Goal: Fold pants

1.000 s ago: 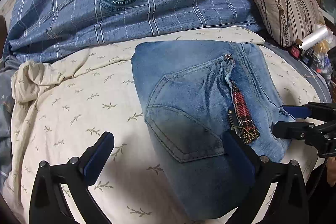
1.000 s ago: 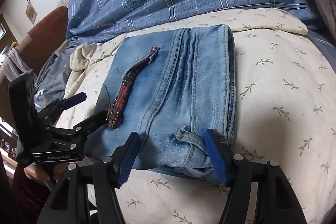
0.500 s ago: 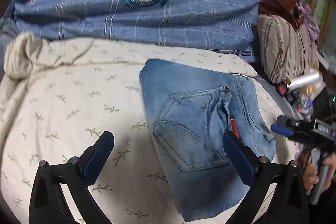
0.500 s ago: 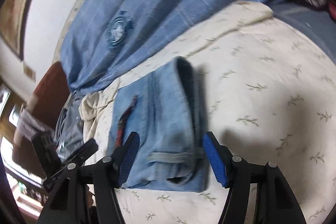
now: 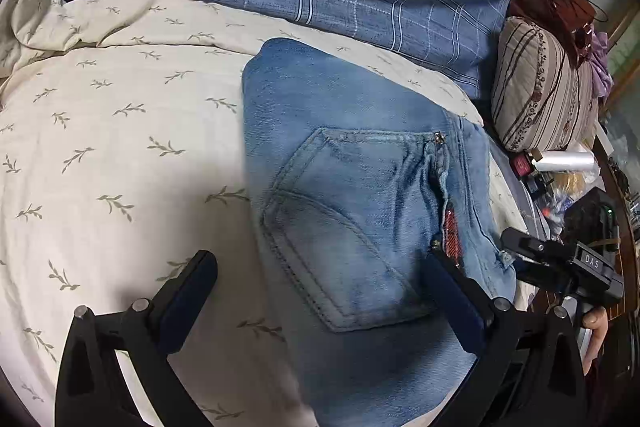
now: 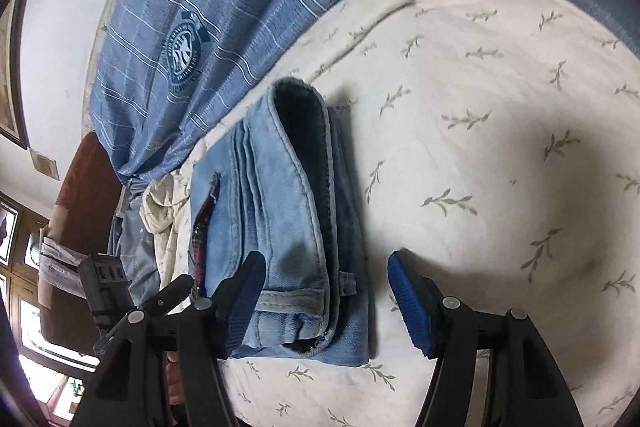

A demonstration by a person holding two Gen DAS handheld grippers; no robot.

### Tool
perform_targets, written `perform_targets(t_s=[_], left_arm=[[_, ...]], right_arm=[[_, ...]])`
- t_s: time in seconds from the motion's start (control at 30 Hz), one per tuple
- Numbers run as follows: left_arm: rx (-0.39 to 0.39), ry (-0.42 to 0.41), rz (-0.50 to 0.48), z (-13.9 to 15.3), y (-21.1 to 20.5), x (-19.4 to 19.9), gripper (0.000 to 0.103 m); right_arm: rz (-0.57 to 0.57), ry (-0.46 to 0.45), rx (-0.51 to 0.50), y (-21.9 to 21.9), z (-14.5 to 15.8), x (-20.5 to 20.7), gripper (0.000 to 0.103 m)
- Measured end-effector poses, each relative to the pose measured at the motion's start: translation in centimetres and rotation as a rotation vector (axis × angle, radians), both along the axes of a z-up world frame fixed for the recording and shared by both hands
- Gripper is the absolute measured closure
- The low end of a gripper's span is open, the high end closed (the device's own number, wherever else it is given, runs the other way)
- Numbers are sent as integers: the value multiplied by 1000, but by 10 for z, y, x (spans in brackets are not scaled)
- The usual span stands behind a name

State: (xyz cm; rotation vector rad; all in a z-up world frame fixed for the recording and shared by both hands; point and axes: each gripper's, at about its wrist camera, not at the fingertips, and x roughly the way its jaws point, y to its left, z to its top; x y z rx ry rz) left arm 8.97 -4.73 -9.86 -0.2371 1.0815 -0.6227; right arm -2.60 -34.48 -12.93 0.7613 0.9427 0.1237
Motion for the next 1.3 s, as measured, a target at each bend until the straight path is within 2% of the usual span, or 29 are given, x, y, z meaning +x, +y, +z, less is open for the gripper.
perform_targets(t_s=[0.13,0.27,0.4,0.6,0.7,0.83,0.9,0.97,1.07,1.13,1.3], left_arm=[[-71,49,-10,-3,2,4,0],[-59,50,-31,-5,-3,4,0],[-96,86,-37,-10,-2,10,0],[-217,133,-96,-12,-2,22,0],[-258,158,-101,-14,0,27,0],[-327,194,-90,-16,5,31,1],[-282,176,-98,-16,1,30,1],[-248,151,-106,-14,-6,29,1],[-176,98,-123,-10,-17,23,1],[-141,59,-118,-7,-22,18,1],[-143,-9,-103,3,-22,10,12]], right_arm=[[29,31,93,1,-14,8,36],[33,27,150,-2,-19,13,31],[48,16,214,-7,-22,20,26],[118,-18,258,-7,-21,33,25],[178,-72,308,0,-15,40,25],[203,-90,230,11,-6,39,27],[189,-55,200,15,-13,42,30],[166,-34,179,15,-17,44,40],[145,-26,156,14,-18,42,50],[136,-28,150,13,-19,40,54],[129,-58,77,24,-8,39,57]])
